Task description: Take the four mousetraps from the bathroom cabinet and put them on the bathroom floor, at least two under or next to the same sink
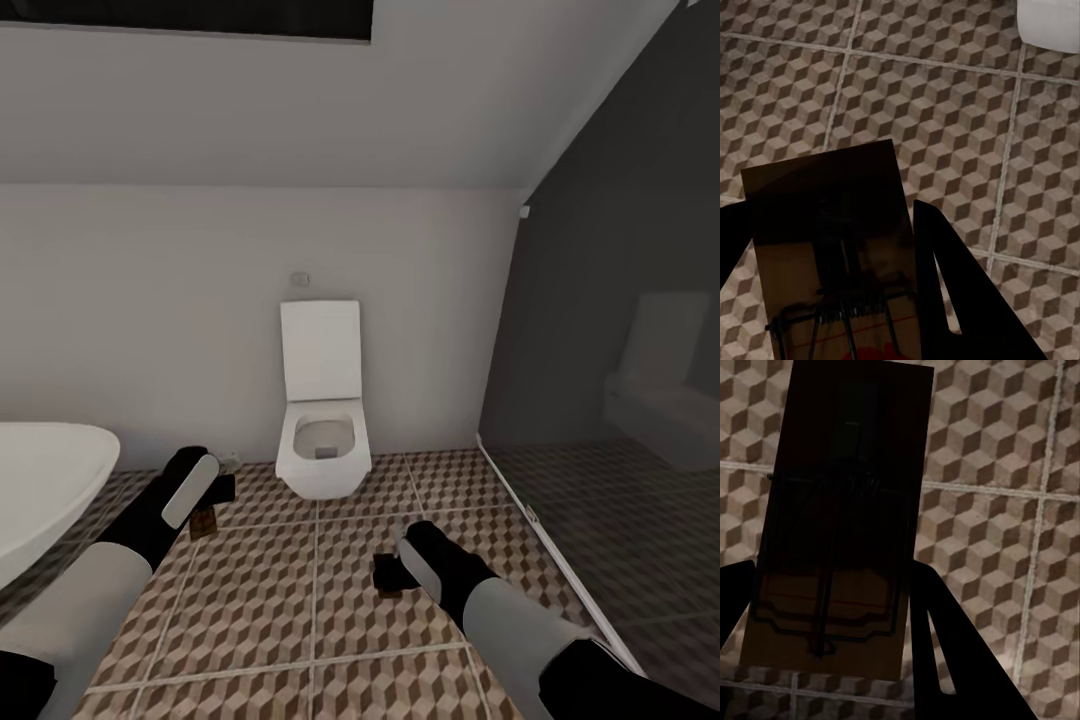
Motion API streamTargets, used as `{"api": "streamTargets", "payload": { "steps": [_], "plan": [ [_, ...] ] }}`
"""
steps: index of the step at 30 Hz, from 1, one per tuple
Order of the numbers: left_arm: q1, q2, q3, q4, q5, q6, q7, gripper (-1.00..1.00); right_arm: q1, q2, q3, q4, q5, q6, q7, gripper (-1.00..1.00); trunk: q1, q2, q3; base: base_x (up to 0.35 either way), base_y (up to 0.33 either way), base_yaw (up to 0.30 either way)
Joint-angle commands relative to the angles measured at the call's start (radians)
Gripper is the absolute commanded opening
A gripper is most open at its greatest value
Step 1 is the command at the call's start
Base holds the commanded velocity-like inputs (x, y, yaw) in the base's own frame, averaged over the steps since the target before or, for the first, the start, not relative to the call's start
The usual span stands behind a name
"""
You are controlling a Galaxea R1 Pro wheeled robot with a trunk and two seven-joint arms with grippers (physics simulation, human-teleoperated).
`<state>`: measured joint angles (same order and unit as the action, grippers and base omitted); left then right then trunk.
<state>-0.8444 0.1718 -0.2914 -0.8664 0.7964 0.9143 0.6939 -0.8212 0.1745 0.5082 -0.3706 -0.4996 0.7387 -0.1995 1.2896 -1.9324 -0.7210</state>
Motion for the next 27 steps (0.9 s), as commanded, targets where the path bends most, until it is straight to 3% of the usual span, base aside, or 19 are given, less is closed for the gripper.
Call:
{"api": "streamTargets", "payload": {
  "steps": [1,16,27],
  "plan": [
    [-0.001,0.001,-0.005,-0.003,0.007,0.003,0.011,-1.00,-0.001,0.000,0.007,-0.001,-0.011,0.002,-0.008,-1.00,0.004,-0.008,-0.004,0.000,0.000,0.000],
    [-0.001,0.000,-0.005,-0.015,0.007,0.004,0.017,-1.00,-0.001,0.000,0.016,-0.002,-0.012,0.002,-0.008,-1.00,0.061,-0.113,-0.051,0.000,0.000,0.000],
    [-0.001,0.004,-0.005,-0.074,0.008,0.007,0.072,-1.00,-0.001,0.000,0.016,-0.004,-0.013,0.002,-0.008,-1.00,0.104,-0.190,-0.086,0.000,0.000,0.000]
  ]
}}
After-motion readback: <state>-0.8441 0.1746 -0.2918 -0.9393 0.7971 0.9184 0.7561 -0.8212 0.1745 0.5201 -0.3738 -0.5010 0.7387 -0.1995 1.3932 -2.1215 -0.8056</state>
